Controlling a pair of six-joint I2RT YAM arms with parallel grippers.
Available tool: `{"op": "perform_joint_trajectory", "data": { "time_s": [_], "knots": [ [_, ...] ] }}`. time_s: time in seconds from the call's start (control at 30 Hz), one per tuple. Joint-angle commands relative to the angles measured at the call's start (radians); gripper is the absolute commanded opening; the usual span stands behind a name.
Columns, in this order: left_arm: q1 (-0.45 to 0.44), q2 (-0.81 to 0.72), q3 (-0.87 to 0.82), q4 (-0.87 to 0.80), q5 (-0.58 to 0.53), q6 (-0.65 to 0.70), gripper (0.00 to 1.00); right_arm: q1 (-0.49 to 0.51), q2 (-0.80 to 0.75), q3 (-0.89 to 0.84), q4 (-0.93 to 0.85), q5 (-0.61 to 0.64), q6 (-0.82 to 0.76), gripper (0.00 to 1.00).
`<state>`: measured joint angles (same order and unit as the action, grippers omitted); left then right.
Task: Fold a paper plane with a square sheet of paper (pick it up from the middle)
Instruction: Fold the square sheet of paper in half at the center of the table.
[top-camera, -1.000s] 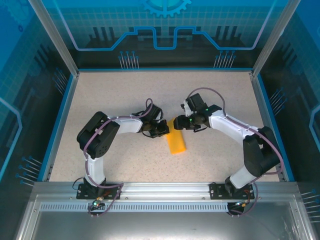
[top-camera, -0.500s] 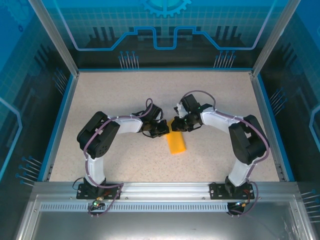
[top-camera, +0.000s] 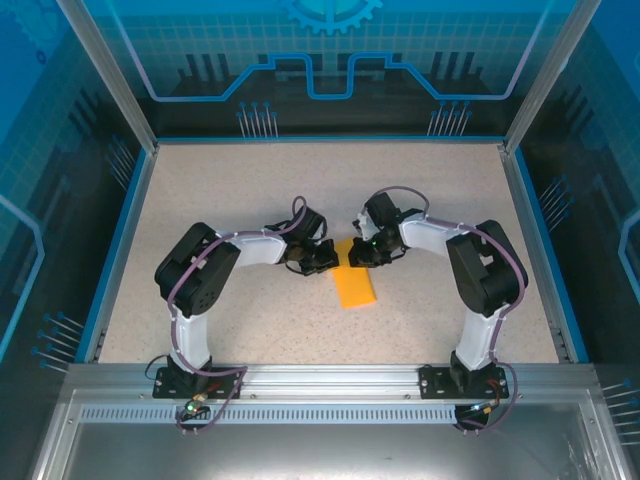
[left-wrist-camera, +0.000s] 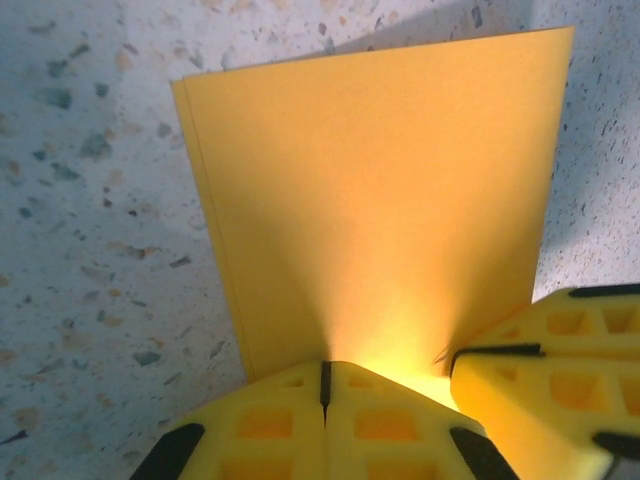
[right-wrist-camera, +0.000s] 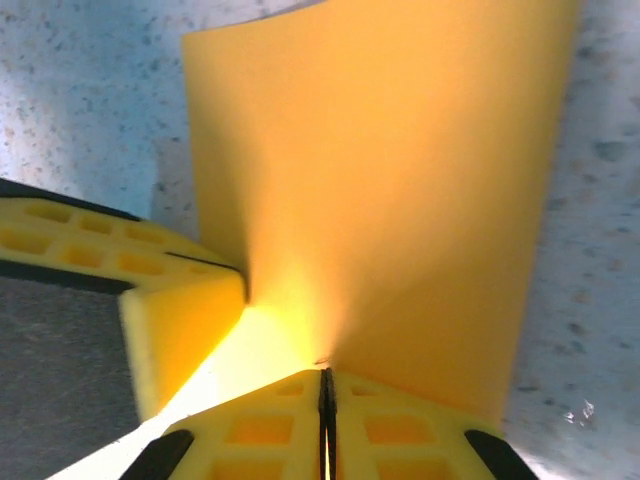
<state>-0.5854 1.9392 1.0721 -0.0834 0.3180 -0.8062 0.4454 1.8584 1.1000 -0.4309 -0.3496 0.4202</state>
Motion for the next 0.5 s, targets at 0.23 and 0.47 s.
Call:
{"op": "perform_joint_trajectory", "data": {
  "time_s": [0.23,0.47],
  "knots": [
    [-0.007,0.083,-0.038,-0.232,-0.134,-0.010,0.00,-0.087,0.025,-0.117,0.025,-0.013,-0.034,0.11],
    [-0.007,0.086,-0.048,-0.233,-0.138,-0.025,0.00,-0.164,-0.106,-0.198,0.035,0.008,-0.029,0.11]
  ]
}}
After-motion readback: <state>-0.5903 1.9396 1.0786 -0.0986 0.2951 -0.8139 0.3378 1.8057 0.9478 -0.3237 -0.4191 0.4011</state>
